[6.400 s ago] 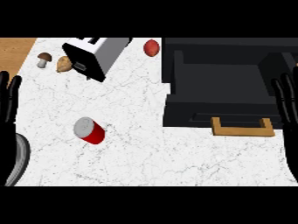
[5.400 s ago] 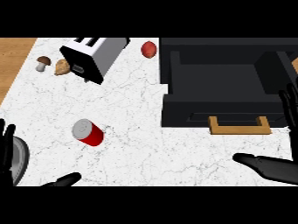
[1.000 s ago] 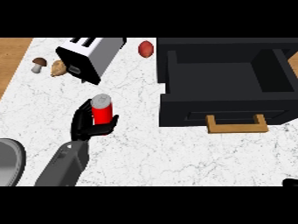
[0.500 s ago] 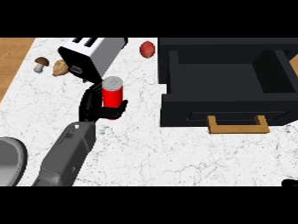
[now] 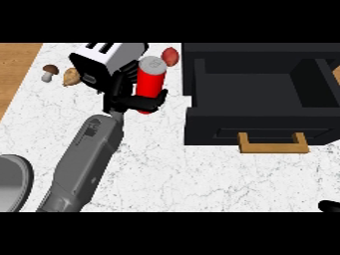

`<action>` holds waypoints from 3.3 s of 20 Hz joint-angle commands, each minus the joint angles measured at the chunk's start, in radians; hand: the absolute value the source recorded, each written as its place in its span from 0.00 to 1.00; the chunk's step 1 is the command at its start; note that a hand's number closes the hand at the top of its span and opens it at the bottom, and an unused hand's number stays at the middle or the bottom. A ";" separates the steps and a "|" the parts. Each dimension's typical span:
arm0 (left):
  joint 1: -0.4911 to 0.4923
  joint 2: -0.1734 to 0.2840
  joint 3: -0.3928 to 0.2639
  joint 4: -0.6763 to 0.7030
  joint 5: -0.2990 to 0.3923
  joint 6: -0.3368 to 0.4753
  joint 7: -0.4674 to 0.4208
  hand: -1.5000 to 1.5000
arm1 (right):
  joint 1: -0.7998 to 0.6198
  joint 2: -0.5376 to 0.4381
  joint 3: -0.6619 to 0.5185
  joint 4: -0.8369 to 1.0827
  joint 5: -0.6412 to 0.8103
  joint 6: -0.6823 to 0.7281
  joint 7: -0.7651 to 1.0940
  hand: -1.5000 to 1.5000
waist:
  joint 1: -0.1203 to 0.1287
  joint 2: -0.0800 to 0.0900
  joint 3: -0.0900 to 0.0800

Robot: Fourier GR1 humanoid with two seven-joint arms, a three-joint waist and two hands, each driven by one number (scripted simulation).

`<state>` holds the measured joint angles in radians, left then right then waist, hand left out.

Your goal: Pick up the can, place it into the drawer and close the drawer

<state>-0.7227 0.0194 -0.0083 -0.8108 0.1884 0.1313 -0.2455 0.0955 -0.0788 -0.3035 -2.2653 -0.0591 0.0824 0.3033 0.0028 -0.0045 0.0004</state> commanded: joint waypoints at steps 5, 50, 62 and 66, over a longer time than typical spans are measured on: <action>-0.143 -0.019 -0.098 -0.151 0.030 0.141 0.220 1.00 | -0.030 -0.057 -0.075 0.024 -0.082 0.027 0.018 0.00 | -0.015 0.003 0.000; -0.893 -0.019 -0.325 0.489 0.296 0.537 0.334 0.00 | -0.197 -0.115 0.033 0.039 0.025 0.013 0.066 0.00 | -0.121 0.035 0.004; -0.907 -0.019 -0.286 0.485 0.411 0.522 0.279 0.00 | -0.278 -0.204 0.176 0.137 0.325 0.041 -0.088 0.00 | -0.092 0.040 0.003; -0.920 -0.019 -0.275 0.493 0.427 0.524 0.259 0.00 | -0.302 -0.245 0.238 0.213 0.481 0.029 -0.111 0.00 | -0.068 0.034 0.002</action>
<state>-1.6257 0.0000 -0.2944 -0.3233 0.5948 0.6508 0.0255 -0.1894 -0.2979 -0.1256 -2.1114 0.2920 0.1203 0.2320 -0.0797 0.0313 0.0023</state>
